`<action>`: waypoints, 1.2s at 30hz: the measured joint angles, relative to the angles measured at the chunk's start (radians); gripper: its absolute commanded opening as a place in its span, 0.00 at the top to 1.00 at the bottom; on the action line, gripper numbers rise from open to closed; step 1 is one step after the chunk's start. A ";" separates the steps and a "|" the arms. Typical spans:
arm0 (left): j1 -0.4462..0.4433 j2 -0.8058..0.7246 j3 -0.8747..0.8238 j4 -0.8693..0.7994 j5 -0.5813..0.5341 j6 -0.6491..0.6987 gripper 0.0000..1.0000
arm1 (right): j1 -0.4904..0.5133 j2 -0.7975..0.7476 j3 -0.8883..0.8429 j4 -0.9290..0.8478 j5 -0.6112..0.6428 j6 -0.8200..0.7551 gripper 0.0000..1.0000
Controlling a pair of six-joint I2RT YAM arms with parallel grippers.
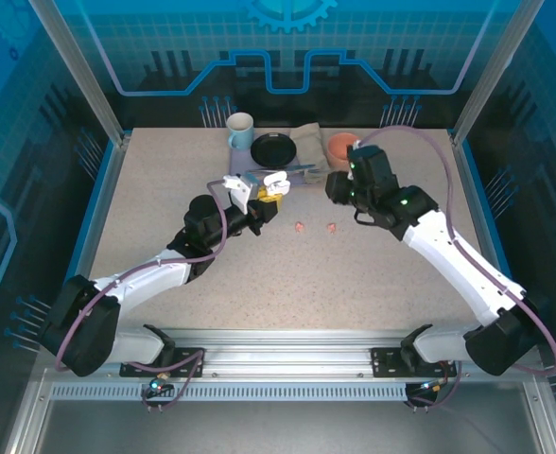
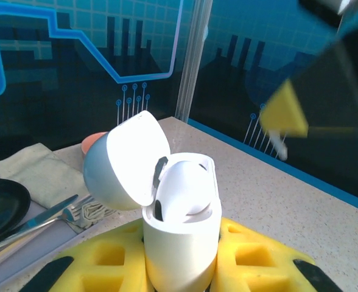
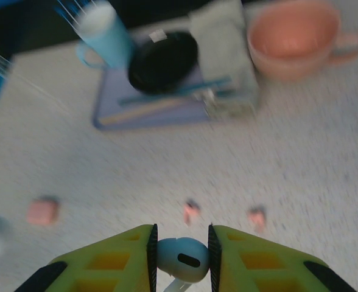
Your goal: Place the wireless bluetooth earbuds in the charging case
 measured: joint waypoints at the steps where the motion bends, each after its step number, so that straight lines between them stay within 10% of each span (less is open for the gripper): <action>1: 0.000 -0.001 0.000 -0.006 0.009 0.000 1.00 | 0.001 0.000 0.031 0.016 -0.006 -0.018 0.71; 36: 0.000 -0.005 0.089 -0.064 0.092 -0.005 1.00 | 0.113 0.015 -0.054 0.407 -0.214 -0.426 0.74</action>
